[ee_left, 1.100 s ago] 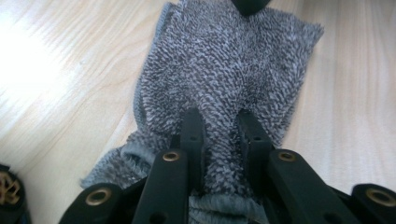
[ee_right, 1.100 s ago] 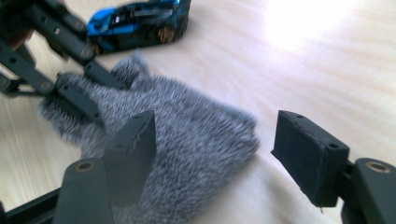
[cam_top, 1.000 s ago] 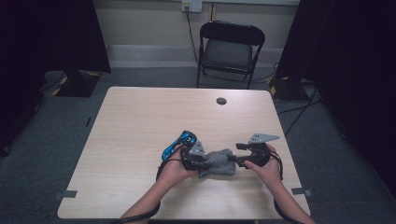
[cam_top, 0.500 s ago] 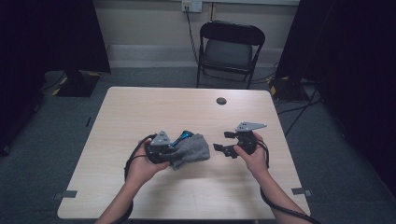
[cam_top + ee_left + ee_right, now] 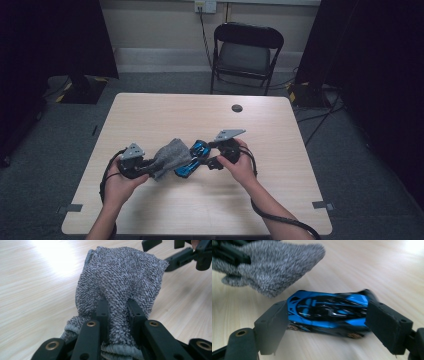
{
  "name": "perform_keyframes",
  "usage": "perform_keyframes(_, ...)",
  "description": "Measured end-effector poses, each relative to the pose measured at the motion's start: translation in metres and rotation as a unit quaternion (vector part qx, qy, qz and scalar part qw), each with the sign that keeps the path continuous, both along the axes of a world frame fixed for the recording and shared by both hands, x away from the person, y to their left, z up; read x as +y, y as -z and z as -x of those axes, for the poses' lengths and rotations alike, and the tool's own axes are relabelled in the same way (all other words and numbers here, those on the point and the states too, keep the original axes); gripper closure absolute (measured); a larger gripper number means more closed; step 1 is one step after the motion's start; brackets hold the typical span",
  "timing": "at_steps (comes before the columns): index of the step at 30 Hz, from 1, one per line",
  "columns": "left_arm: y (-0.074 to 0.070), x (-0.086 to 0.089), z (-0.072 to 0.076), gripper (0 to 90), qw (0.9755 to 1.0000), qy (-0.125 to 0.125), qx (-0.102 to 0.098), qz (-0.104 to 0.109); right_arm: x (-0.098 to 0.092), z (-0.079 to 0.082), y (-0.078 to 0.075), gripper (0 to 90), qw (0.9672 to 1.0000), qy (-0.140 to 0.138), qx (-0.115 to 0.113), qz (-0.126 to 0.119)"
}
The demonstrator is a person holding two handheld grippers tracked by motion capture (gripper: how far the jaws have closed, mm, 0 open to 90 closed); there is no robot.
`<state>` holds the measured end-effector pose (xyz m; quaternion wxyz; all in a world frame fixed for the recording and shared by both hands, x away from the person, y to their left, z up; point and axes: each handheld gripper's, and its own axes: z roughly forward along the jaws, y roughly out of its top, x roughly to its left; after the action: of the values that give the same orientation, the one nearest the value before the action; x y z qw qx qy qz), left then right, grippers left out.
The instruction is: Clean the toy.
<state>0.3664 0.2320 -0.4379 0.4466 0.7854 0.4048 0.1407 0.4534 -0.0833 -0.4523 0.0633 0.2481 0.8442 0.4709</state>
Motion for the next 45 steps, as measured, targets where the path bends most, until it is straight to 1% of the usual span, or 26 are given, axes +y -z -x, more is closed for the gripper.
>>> perform_keyframes(1,0.0,0.0,0.0,75.4,1.0,0.0,0.0,0.0,0.0,0.0,0.0,17.9,1.0,0.0,0.0,0.0)
perform_keyframes(3,-0.001,0.004,0.002,75.4,1.0,-0.004,-0.003,-0.001,0.012,0.0,0.004,17.3,0.9997,-0.009,-0.009,0.022)
perform_keyframes(5,-0.001,0.008,0.003,75.4,0.9999,-0.011,-0.004,0.004,0.022,-0.002,0.008,17.0,0.9985,-0.026,-0.018,0.044)
perform_keyframes(6,-0.001,0.01,0.003,75.4,0.9999,-0.013,-0.003,0.007,0.026,-0.004,0.009,16.9,0.9982,-0.027,-0.021,0.05)
perform_keyframes(7,0.0,0.012,0.003,75.3,0.9998,-0.016,-0.003,0.006,0.033,-0.008,0.011,16.9,0.9983,-0.027,-0.022,0.047)
perform_keyframes(11,0.004,0.015,0.002,75.3,0.9998,-0.018,0.003,0.006,0.039,-0.014,0.013,16.8,0.9982,-0.022,-0.025,0.051)
perform_keyframes(12,0.005,0.016,0.002,75.2,0.9998,-0.019,0.006,0.006,0.041,-0.016,0.014,16.4,0.9982,-0.02,-0.018,0.054)
perform_keyframes(13,0.007,0.018,0.002,75.1,0.9997,-0.022,0.007,0.002,0.043,-0.018,0.018,14.5,0.9977,-0.029,-0.01,0.059)
perform_keyframes(14,0.007,0.018,0.002,75.0,0.9997,-0.022,0.007,0.002,0.043,-0.018,0.018,14.5,0.9977,-0.029,-0.01,0.059)
perform_keyframes(15,0.008,0.019,0.001,75.0,0.9997,-0.024,0.008,0.002,0.045,-0.019,0.021,14.6,0.9971,-0.031,-0.011,0.068)
perform_keyframes(16,0.008,0.02,0.001,75.0,0.9996,-0.027,0.009,0.001,0.048,-0.019,0.024,14.2,0.9958,-0.029,-0.031,0.082)
perform_keyframes(19,0.009,0.022,0.003,75.0,0.9995,-0.029,0.014,-0.005,0.05,-0.018,0.028,12.5,0.9952,-0.029,-0.038,0.085)
perform_keyframes(22,0.011,0.022,0.004,74.9,0.9994,-0.028,0.017,-0.014,0.053,-0.015,0.032,5.2,0.9944,-0.031,-0.052,0.087)
perform_keyframes(23,0.011,0.022,0.005,74.9,0.9992,-0.032,0.018,-0.015,0.054,-0.014,0.033,5.1,0.9937,-0.036,-0.056,0.09)
perform_keyframes(24,0.013,0.022,0.005,74.8,0.9989,-0.035,0.017,-0.024,0.053,-0.015,0.033,5.0,0.9939,-0.038,-0.057,0.086)
perform_keyframes(27,0.016,0.025,0.004,74.8,0.9976,-0.052,0.026,-0.037,0.05,-0.018,0.035,4.6,0.9944,-0.04,-0.057,0.079)
perform_keyframes(30,0.021,0.026,0.003,74.7,0.9952,-0.077,0.032,-0.052,0.046,-0.021,0.037,4.5,0.9953,-0.032,-0.06,0.07)
perform_keyframes(32,0.025,0.026,0.0,74.6,0.9925,-0.1,0.036,-0.06,0.046,-0.021,0.037,4.5,0.9957,-0.029,-0.058,0.067)
perform_keyframes(33,0.027,0.025,-0.002,74.6,0.9912,-0.106,0.033,-0.071,0.046,-0.021,0.037,4.4,0.9957,-0.028,-0.059,0.065)
perform_keyframes(35,0.033,0.021,-0.007,74.5,0.9886,-0.115,0.039,-0.09,0.047,-0.021,0.037,4.4,0.9958,-0.028,-0.059,0.065)
perform_keyframes(37,0.038,0.014,-0.011,74.7,0.9875,-0.106,0.045,-0.108,0.047,-0.02,0.037,4.4,0.9958,-0.027,-0.058,0.065)
perform_keyframes(38,0.04,0.005,-0.012,74.8,0.9861,-0.093,0.053,-0.127,0.047,-0.021,0.037,4.4,0.9958,-0.025,-0.057,0.067)
perform_keyframes(39,0.04,0.005,-0.012,75.0,0.9861,-0.093,0.053,-0.127,0.047,-0.021,0.037,4.4,0.9958,-0.025,-0.057,0.067)
perform_keyframes(41,0.037,-0.004,-0.01,75.1,0.9868,-0.072,0.06,-0.132,0.048,-0.021,0.038,4.4,0.9962,-0.023,-0.056,0.063)
perform_keyframes(42,0.036,-0.009,-0.008,75.2,0.9864,-0.055,0.068,-0.139,0.048,-0.021,0.038,4.4,0.9963,-0.022,-0.055,0.062)
perform_keyframes(45,0.034,-0.017,-0.001,75.9,0.9868,-0.03,0.08,-0.137,0.049,-0.021,0.036,4.4,0.996,-0.021,-0.053,0.069)
